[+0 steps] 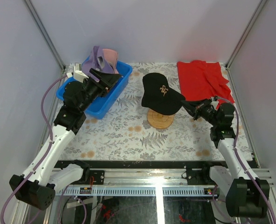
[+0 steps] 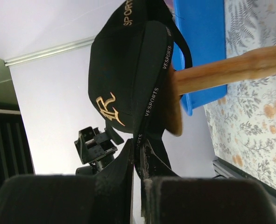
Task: Stack the hats
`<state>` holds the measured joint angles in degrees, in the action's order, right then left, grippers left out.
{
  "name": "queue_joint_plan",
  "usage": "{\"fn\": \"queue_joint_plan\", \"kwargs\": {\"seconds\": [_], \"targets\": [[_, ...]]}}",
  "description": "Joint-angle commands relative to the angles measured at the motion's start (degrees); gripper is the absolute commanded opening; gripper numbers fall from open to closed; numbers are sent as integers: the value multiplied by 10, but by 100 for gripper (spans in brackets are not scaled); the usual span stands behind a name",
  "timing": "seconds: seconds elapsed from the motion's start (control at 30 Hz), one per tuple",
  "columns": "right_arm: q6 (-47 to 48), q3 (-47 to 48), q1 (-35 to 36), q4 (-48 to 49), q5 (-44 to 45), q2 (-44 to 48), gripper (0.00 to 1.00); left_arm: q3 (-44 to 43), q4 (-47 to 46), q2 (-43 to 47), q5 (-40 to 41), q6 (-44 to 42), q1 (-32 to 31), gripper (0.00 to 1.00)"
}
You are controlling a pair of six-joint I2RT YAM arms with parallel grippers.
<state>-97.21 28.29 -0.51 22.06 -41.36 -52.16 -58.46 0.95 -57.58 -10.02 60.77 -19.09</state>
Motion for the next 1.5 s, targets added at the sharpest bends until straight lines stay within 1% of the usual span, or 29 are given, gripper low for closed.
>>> {"fn": "queue_joint_plan", "kwargs": {"seconds": [0.0,0.4,0.6,0.7,0.8,0.87,1.03,1.17,1.37,1.47], "targets": [[4,-33,-22,41,-69,-5,0,-3,0,-3,-18,-7,5,65],[20,-86,-61,133,-129,-71,0,-10,18,-11,-22,-24,7,63],[71,-93,-70,125,-157,-103,0,0,21,-11,-19,-28,9,63],[131,-66,-70,72,-176,-124,0,1,20,-13,-19,-30,9,63],[236,-11,-73,-54,-178,-133,0,0,20,-15,-20,-36,9,63],[280,12,-75,-104,-178,-142,0,2,23,-12,-18,-39,10,63],[309,22,-79,-117,-183,-165,0,16,25,-1,-15,-44,10,63],[350,28,-80,-137,-187,-190,0,19,29,-1,-16,-50,11,63],[480,88,-81,-267,-165,-216,0,23,31,-3,-19,-53,12,63],[507,111,-81,-294,-159,-222,0,25,29,-4,-20,-53,13,63]]}}
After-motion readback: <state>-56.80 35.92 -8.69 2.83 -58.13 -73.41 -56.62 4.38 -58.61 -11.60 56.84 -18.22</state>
